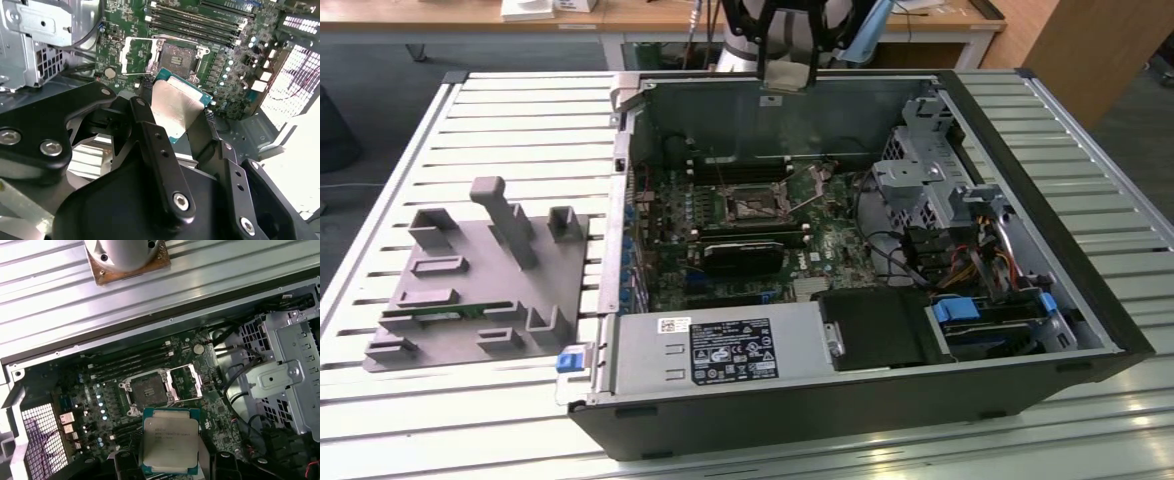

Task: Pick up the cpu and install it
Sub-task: 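Place the cpu into insertion slot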

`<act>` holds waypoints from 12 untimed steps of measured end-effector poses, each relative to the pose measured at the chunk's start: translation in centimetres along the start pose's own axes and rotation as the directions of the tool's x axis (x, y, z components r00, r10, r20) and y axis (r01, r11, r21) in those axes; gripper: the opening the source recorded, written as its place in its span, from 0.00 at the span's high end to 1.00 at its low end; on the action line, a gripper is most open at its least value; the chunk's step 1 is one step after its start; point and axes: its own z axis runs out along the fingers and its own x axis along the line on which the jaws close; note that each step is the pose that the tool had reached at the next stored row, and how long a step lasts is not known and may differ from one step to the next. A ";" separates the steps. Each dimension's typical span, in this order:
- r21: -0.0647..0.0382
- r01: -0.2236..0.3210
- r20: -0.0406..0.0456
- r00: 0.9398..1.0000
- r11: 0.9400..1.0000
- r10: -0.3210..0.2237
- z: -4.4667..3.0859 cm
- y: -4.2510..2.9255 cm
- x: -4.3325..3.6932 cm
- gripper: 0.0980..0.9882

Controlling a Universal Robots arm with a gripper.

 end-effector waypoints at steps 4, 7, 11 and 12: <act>0.001 -0.034 0.002 0.999 0.999 0.034 0.03 0.01 -0.01 0.52; 0.002 -0.061 0.004 0.998 0.998 0.061 0.06 0.01 -0.01 0.52; 0.003 -0.104 0.007 0.995 0.995 0.103 0.10 0.01 -0.02 0.52; 0.003 -0.113 0.007 0.994 0.994 0.113 0.11 0.01 -0.02 0.52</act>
